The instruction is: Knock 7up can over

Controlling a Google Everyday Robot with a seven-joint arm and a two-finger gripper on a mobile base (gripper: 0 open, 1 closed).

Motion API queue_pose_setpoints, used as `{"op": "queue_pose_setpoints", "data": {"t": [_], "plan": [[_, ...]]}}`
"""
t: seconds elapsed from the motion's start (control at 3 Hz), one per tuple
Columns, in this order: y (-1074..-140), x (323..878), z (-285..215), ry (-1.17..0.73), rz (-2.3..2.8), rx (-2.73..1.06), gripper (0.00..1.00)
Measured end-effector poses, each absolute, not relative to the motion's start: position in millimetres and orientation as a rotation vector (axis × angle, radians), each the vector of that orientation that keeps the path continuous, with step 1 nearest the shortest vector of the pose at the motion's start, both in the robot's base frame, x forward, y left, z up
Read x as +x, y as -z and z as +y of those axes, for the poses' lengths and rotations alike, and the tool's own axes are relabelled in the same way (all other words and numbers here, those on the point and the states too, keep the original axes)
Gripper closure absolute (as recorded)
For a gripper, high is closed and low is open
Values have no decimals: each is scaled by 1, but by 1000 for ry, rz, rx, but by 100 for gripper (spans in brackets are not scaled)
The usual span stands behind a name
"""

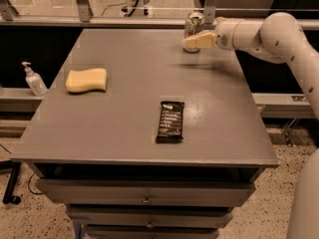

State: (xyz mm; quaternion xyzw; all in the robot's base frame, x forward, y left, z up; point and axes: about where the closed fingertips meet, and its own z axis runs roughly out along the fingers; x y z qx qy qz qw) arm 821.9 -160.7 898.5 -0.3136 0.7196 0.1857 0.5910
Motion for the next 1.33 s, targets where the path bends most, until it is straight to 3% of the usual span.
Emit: {"op": "queue_pose_setpoints", "data": {"t": [0.33, 0.67, 1.33], "plan": [[-893, 837, -149, -451, 1652, -747, 0], [-890, 846, -141, -462, 1635, -762, 17], [-893, 835, -157, -501, 1650, -736, 64]]}}
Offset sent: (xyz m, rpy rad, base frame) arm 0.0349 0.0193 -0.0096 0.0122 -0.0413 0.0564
